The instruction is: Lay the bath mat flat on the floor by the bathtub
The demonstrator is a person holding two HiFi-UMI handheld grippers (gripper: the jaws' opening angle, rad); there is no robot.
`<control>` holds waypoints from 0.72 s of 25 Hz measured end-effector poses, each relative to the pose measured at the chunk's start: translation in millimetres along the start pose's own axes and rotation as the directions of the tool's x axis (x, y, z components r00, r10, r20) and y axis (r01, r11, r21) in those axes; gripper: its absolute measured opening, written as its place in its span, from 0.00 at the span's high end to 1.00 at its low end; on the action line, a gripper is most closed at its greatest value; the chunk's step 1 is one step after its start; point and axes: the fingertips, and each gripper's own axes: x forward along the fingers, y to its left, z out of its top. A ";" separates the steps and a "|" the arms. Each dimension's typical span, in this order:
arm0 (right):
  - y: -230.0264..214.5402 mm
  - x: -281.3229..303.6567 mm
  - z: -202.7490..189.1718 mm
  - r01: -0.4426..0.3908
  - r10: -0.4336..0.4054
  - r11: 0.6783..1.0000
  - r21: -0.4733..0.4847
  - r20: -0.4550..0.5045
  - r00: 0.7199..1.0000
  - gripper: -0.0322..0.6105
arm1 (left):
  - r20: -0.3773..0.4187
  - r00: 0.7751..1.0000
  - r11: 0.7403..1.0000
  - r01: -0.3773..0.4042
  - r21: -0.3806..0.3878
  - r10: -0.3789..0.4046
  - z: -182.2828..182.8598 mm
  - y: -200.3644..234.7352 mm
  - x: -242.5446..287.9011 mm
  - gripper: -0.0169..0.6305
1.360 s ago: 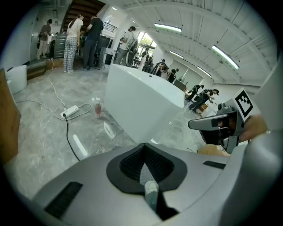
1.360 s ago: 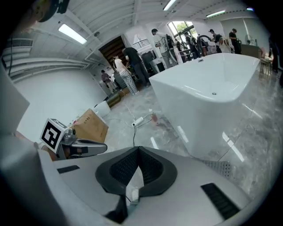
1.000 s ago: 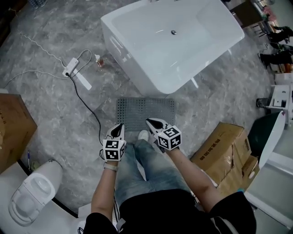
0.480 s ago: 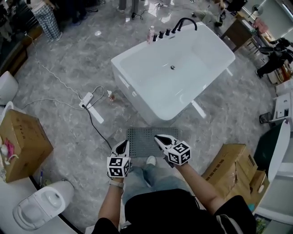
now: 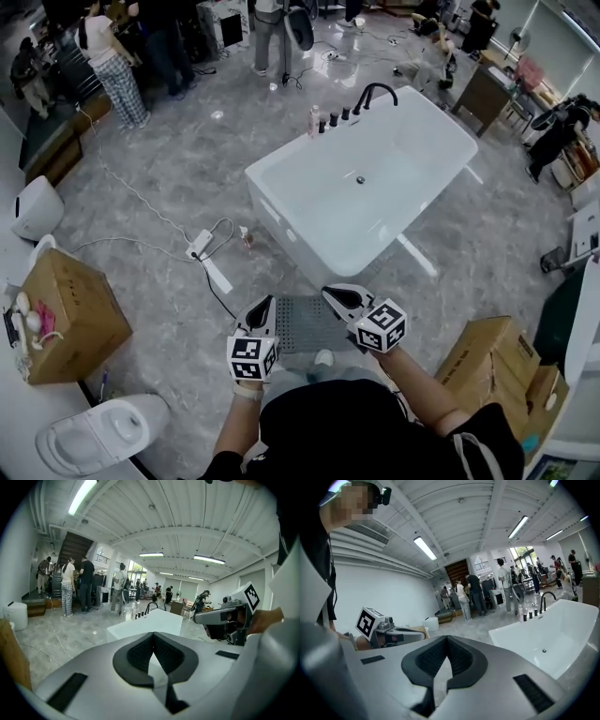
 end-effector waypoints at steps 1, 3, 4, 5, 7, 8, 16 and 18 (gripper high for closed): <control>5.6 -2.7 8.6 -0.010 0.010 1.000 -0.002 0.011 1.000 0.91 | 0.016 1.000 1.000 0.000 0.012 -0.001 10.6 -1.4 -5.4 0.95; 16.0 -8.4 25.2 -0.027 0.027 1.000 -0.007 0.037 0.999 0.91 | 0.047 0.999 1.000 0.011 0.026 -0.012 31.6 -4.9 -15.2 0.95; 20.8 -11.2 33.3 -0.032 0.033 0.999 -0.013 0.050 0.998 0.91 | 0.062 0.998 0.999 0.019 0.031 -0.021 41.5 -6.8 -19.8 0.95; 25.5 -13.6 40.9 -0.035 0.036 0.999 -0.021 0.063 0.997 0.91 | 0.075 0.997 0.999 0.026 0.038 -0.028 50.8 -8.3 -24.5 0.95; 34.0 -17.3 55.5 -0.037 0.040 0.999 -0.038 0.091 0.995 0.91 | 0.098 0.995 0.998 0.029 0.054 -0.035 67.1 -9.2 -33.7 0.95; 37.6 -19.0 63.0 -0.037 0.042 0.998 -0.046 0.105 0.994 0.91 | 0.109 0.993 0.998 0.028 0.059 -0.034 74.1 -8.9 -38.0 0.95; 58.5 -21.2 109.6 -0.010 0.038 0.991 -0.135 0.203 0.978 0.91 | 0.172 0.985 0.998 0.004 0.058 -0.014 99.9 5.7 -63.3 0.95; 62.2 -19.0 114.9 -0.010 0.040 0.990 -0.140 0.216 0.976 0.91 | 0.178 0.984 0.999 -0.005 0.054 -0.005 102.6 12.0 -67.4 0.95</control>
